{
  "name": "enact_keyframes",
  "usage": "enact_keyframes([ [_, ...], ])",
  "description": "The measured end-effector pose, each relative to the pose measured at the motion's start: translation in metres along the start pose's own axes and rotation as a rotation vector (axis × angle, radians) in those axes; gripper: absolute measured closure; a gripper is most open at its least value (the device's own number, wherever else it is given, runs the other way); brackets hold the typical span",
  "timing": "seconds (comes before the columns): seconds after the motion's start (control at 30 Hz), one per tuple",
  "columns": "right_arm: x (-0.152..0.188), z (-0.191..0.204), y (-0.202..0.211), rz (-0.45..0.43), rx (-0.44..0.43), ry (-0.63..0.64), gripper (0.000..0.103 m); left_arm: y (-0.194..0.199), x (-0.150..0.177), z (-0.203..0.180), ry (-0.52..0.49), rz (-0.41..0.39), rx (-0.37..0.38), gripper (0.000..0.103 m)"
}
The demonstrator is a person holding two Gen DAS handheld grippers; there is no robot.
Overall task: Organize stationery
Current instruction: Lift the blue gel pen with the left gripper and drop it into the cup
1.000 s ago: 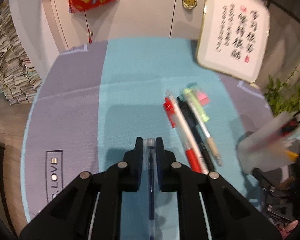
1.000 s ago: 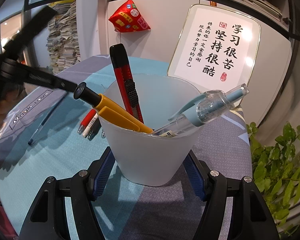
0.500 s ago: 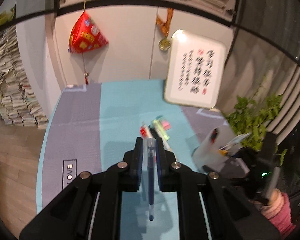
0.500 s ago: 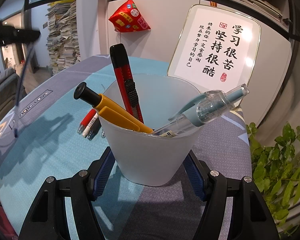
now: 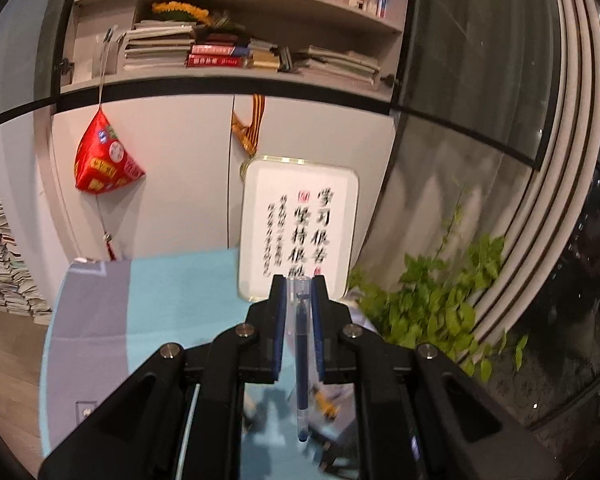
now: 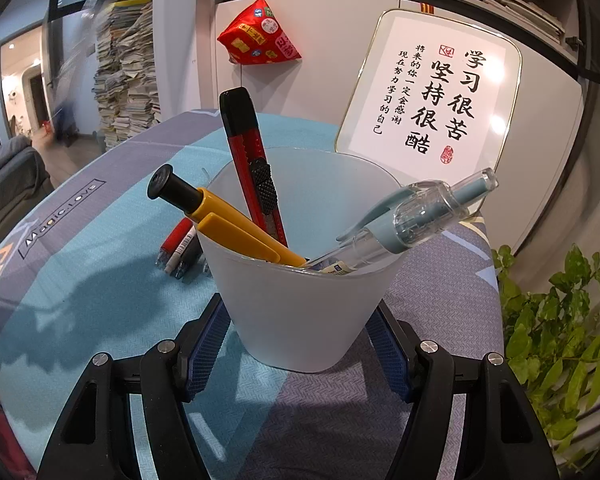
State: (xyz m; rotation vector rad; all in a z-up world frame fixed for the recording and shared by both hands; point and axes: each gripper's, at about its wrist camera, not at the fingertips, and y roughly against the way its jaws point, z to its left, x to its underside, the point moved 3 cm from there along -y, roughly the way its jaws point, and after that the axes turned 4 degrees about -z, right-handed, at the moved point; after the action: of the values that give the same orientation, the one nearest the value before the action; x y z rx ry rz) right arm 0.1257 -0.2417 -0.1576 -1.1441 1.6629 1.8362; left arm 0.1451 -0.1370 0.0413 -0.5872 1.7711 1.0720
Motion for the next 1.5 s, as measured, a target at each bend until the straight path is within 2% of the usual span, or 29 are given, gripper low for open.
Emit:
enact_keyframes([
  [0.17,0.0,0.0,0.0,0.0,0.001,0.001,0.033,-0.021,-0.001,-0.01,0.01,-0.028,-0.02,0.093],
  [0.43,0.0,0.0,0.0,0.0,-0.001,-0.002,0.033,-0.048,0.024,-0.013,-0.011,0.034,-0.028,0.093],
  [0.97,0.0,0.0,0.0,0.0,0.0,-0.001,0.033,-0.041,0.072,-0.005,-0.019,0.164,0.011,0.093],
  [1.23,0.0,0.0,0.0,0.001,0.0,-0.001,0.033,-0.04,0.082,-0.003,-0.012,0.195,0.011,0.092],
  [1.3,0.0,-0.001,0.0,0.001,0.0,-0.001,0.033,-0.038,0.082,-0.002,-0.013,0.195,0.01,0.089],
  [1.4,0.0,-0.001,0.0,0.0,0.0,-0.001,0.033,-0.031,0.079,0.006,-0.001,0.176,0.0,0.074],
  [1.43,0.0,0.0,0.0,0.0,0.0,-0.001,0.033,-0.027,0.078,0.011,0.002,0.161,-0.017,0.069],
  [1.5,0.0,0.0,0.0,0.0,0.0,0.0,0.033,-0.024,0.078,0.024,0.007,0.151,-0.075,0.068],
])
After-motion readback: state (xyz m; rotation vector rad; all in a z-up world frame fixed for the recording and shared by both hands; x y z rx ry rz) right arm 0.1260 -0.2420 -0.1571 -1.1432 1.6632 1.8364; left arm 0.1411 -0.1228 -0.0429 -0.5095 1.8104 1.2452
